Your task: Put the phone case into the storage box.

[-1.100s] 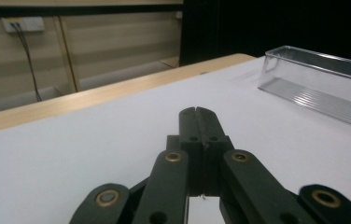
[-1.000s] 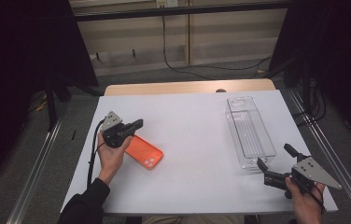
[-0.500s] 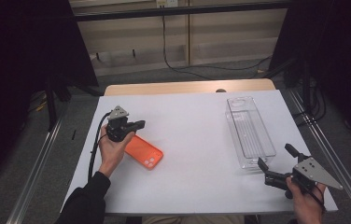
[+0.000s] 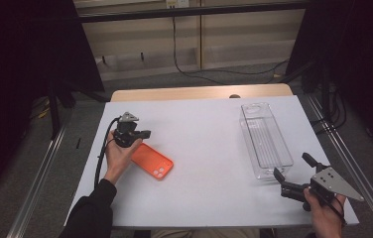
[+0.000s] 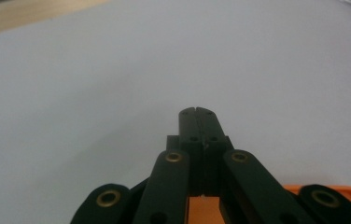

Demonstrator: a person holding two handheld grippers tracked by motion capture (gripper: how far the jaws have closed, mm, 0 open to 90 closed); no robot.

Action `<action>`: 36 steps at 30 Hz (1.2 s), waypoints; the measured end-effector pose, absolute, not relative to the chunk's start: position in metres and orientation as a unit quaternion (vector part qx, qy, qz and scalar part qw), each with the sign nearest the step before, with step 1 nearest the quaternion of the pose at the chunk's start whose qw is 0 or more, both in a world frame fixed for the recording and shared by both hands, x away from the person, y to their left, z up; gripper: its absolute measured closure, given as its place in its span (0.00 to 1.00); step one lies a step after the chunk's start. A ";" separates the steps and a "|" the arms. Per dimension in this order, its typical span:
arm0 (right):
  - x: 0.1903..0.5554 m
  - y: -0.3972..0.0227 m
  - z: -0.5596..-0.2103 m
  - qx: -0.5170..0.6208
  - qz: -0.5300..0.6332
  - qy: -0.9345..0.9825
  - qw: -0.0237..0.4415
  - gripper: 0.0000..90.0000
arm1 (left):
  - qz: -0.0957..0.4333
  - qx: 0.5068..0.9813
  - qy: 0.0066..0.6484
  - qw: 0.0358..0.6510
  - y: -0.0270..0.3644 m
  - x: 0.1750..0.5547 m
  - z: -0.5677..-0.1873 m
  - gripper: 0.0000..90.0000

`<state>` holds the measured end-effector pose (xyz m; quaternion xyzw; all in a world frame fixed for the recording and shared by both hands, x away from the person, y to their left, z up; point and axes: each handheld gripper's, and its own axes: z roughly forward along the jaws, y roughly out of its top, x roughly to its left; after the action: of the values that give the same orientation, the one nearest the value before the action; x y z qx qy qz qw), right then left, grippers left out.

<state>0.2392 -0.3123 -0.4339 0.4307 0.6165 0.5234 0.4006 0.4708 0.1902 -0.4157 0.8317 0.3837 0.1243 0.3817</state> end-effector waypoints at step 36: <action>0.240 -0.312 -0.436 0.430 0.522 0.621 0.396 0.00 | 0.090 0.861 0.387 0.318 0.184 0.485 -0.442 1.00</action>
<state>0.2397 -0.3120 -0.4355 0.4299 0.6209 0.5223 0.3960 0.4852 0.1844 -0.4417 0.8607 0.3874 0.0898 0.3178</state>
